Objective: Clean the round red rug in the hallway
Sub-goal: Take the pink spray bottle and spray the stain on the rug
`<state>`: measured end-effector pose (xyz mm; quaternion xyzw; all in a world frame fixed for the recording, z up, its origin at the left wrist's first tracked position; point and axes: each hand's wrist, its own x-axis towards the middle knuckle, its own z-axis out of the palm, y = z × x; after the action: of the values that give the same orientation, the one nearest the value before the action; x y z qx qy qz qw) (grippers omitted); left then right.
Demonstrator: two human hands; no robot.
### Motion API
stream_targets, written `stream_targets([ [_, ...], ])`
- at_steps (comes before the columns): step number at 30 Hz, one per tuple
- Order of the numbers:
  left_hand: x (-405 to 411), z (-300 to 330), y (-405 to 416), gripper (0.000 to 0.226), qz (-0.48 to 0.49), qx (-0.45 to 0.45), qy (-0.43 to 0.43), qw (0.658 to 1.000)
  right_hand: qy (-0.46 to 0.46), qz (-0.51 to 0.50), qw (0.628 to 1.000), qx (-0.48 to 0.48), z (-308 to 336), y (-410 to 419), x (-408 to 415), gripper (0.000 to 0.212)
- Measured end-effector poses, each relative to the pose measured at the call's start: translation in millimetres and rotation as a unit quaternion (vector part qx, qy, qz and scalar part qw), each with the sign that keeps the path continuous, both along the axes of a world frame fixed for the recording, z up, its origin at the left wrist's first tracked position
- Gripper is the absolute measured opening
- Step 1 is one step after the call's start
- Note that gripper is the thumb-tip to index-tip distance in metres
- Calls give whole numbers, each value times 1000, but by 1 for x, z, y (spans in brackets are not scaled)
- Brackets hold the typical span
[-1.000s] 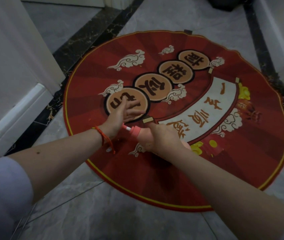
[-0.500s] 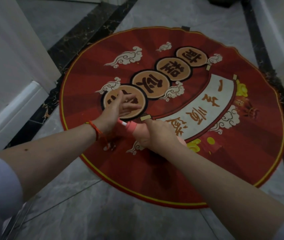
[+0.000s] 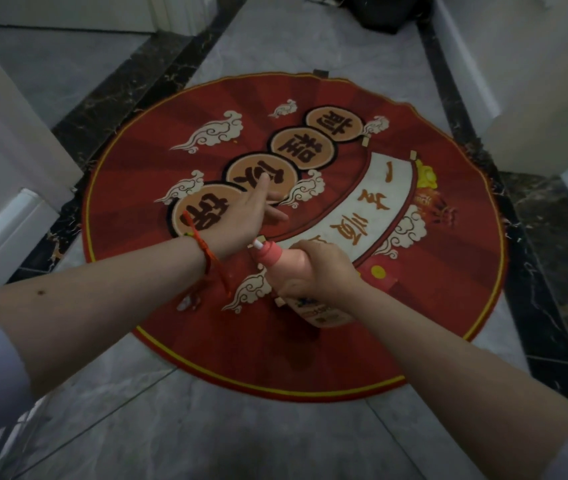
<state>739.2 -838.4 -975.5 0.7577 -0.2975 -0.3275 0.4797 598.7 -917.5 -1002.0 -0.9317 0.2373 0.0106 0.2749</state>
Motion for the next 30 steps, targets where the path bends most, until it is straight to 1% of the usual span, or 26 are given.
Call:
stream_targets([
  [5, -8, 25, -12, 63, 4, 0, -72, 997, -74, -26, 994, 74, 4, 6, -6, 60],
  [7, -10, 36, -17, 59, -9, 3, -96, 995, -87, -37, 990, 104, 8, 7, -7, 61],
  [9, -14, 41, -24, 58, -28, 10, -91, 995, -84, -41, 988, 127, 11, 5, -12, 61],
  [12, -30, 38, -33, 61, -47, 14, -58, 997, -38, -38, 990, 130, 17, -5, -31, 61],
  [15, -55, 28, -36, 66, -70, 28, -6, 997, 51, -25, 993, 104, 27, -16, -55, 56],
  [17, -71, 12, -32, 66, -72, 32, 42, 996, 104, -4, 992, 73, 32, -21, -72, 52],
  [20, -91, -17, -23, 66, -55, -3, 112, 992, 157, 17, 987, 13, 29, -23, -90, 52],
  [22, -100, -32, -17, 64, -39, -38, 160, 986, 185, 20, 982, -27, 23, -24, -96, 55],
  [24, -109, -42, -11, 62, -26, -56, 197, 978, 202, 19, 978, -43, 19, -23, -101, 58],
  [27, -122, -56, -4, 58, -20, -81, 218, 972, 221, 30, 972, -73, 15, -19, -107, 59],
  [30, -127, -62, -6, 54, 8, -109, 220, 969, 227, 22, 969, -93, 10, -15, -111, 59],
])
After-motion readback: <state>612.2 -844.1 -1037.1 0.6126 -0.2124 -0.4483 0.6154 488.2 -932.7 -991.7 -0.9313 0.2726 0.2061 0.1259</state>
